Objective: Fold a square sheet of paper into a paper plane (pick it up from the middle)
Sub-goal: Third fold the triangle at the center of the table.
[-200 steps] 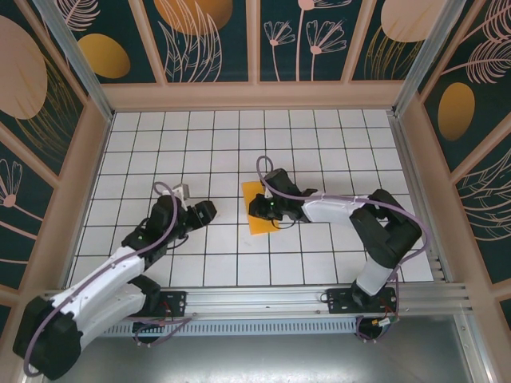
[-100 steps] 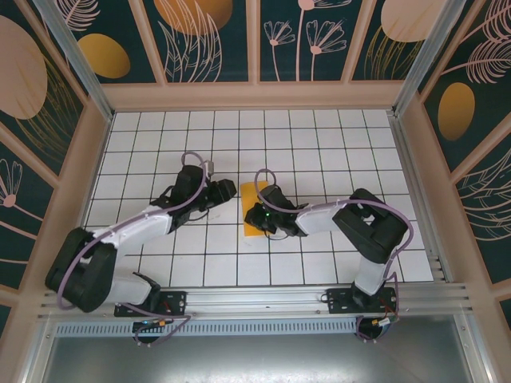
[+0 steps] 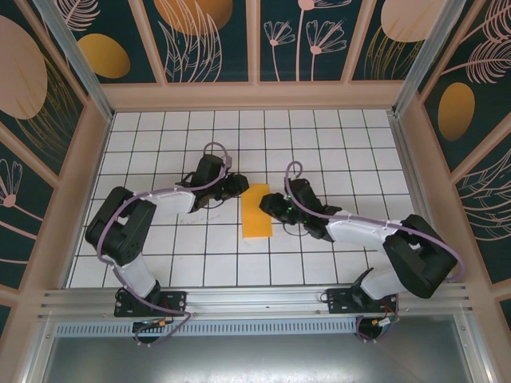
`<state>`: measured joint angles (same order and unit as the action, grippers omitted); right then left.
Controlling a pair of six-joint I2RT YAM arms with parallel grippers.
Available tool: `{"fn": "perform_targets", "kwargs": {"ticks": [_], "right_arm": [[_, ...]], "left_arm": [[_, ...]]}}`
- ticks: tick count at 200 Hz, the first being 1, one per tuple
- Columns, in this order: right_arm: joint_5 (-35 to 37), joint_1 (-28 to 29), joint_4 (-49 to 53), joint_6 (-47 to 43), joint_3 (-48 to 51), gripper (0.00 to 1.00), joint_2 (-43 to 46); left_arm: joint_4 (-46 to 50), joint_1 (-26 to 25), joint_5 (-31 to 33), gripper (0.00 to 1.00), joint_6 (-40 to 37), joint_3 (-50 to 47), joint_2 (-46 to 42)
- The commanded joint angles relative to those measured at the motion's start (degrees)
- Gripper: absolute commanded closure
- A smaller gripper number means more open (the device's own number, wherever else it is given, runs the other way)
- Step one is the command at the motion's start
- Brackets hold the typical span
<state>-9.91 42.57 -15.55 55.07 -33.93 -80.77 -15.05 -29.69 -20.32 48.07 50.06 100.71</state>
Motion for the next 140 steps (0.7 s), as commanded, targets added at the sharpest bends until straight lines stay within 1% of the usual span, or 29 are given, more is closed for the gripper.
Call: {"fn": "perform_targets", "kwargs": {"ticks": [1, 25, 35, 53, 96, 105, 120, 140], "right_arm": [[-4.9, -2.0, 2.4, -4.3, 2.4, 0.66, -0.2], [-5.8, -2.8, 3.4, -5.4, 1.3, 0.65, -1.0], [-6.1, -2.9, 3.4, -5.6, 1.0, 0.63, -1.7], [-7.3, -3.4, 2.9, -6.3, 0.3, 0.62, -3.5], [-8.1, -3.9, 1.6, -5.4, -0.3, 0.61, -6.5], [-7.4, -4.0, 1.8, -4.9, -0.3, 0.6, -6.4], [-6.6, -4.5, 1.9, -4.2, -0.1, 0.56, -6.5], [-8.6, -5.5, 0.5, -3.7, 0.2, 0.56, -7.7]], "left_arm": [[-2.2, 0.2, -0.8, 0.7, -0.3, 2.4, 3.3], [-3.6, 0.2, -1.1, 0.7, 0.1, 1.7, 4.3], [-3.0, 0.2, -1.0, 0.7, -0.2, 2.0, 4.8], [-2.0, 0.2, -0.7, 0.7, -0.9, 2.5, 6.1], [-0.8, 0.2, 0.7, 0.7, -2.0, 2.4, 7.9], [-0.7, 0.2, 0.8, 0.7, -2.2, 2.3, 8.2], [-0.4, 0.2, 1.0, 0.7, -2.4, 2.3, 8.6], [0.0, 0.2, 0.9, 0.7, -2.6, 2.3, 9.1]]}}
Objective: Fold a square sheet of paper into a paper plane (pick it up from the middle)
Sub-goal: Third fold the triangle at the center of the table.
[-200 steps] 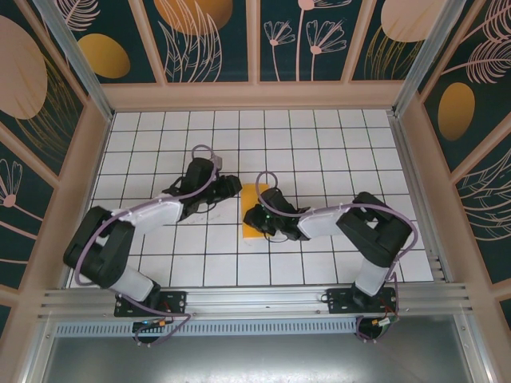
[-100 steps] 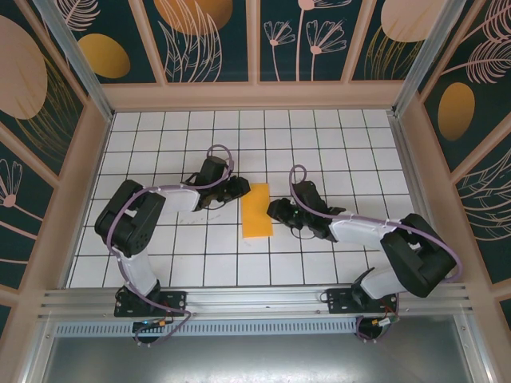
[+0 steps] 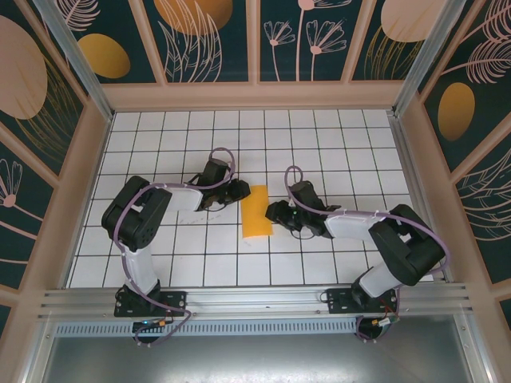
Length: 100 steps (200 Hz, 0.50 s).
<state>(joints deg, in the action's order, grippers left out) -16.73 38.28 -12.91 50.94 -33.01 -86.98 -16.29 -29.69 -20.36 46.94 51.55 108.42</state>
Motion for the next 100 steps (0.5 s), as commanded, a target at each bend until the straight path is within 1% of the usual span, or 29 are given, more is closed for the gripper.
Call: {"fn": "perform_targets", "kwargs": {"ticks": [1, 22, 69, 100], "right_arm": [[-1.9, -1.3, -2.3, 0.5, -0.7, 0.56, -1.6], [-3.7, -1.7, -5.1, 2.0, -0.1, 0.56, -2.7], [-6.2, -1.8, -6.4, 2.1, -1.9, 0.56, -6.4], [-7.7, -1.9, -9.1, 2.6, -1.8, 0.57, -7.0]], "left_arm": [[1.2, 0.2, 1.0, 0.7, -1.5, 0.8, 1.4], [1.2, 0.2, 1.2, 0.7, -1.7, 0.6, 1.3], [1.5, 0.2, 0.8, 0.69, -1.9, 0.7, 1.6], [1.8, 0.2, 1.3, 0.7, -2.1, 0.4, 1.6]]}}
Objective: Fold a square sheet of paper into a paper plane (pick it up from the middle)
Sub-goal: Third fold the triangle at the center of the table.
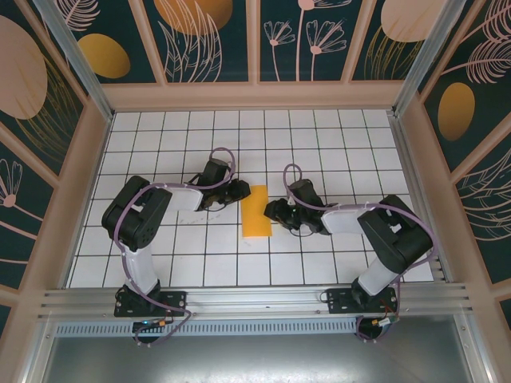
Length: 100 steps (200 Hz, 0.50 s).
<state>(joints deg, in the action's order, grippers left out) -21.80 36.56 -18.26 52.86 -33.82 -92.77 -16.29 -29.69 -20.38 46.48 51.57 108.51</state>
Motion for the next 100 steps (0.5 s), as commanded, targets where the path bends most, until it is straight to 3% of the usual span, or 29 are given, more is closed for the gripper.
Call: {"fn": "perform_targets", "kwargs": {"ticks": [1, 50, 84, 100], "right_arm": [[-2.6, -0.1, -3.8, 0.7, -1.0, 0.57, -1.3], [-3.6, -0.2, -3.6, -0.3, -2.6, 0.58, -1.9], [3.4, -0.4, 5.3, -3.2, -6.7, 0.58, -1.0], [6.7, -0.5, 10.4, -4.1, -8.9, 0.57, -0.7]], "left_arm": [[1.8, 0.2, 1.3, 0.7, -1.7, 0.3, 1.5], [1.0, 0.2, 0.8, 0.7, -1.5, -0.1, 1.8], [1.2, 0.2, 1.7, 0.71, -1.4, -0.3, 0.9], [-0.4, 0.2, -0.8, 0.68, -1.4, -0.5, -0.4]]}}
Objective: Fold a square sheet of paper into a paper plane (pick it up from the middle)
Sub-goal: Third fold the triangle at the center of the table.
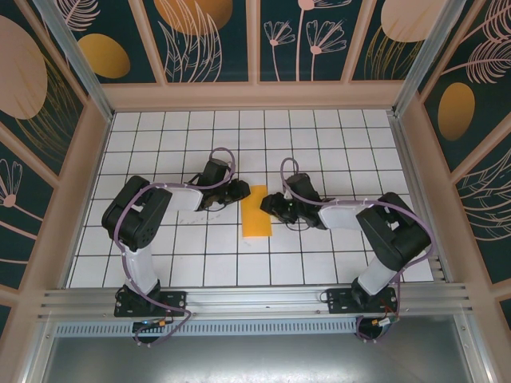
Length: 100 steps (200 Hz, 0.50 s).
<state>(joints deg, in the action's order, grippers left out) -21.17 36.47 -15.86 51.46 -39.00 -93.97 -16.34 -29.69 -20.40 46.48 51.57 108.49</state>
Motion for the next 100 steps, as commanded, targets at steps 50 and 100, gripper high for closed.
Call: {"fn": "perform_targets", "kwargs": {"ticks": [50, 100], "right_arm": [[6.5, -0.3, 8.2, -1.6, -0.9, 0.58, 3.5], [4.6, -0.3, 7.5, -3.0, -0.7, 0.56, 3.8]], "left_arm": [[-1.3, 0.2, -5.4, 0.64, -1.2, -1.0, -8.7], [-0.9, -0.7, -9.3, 0.67, -1.3, -4.4, -8.6]]}}
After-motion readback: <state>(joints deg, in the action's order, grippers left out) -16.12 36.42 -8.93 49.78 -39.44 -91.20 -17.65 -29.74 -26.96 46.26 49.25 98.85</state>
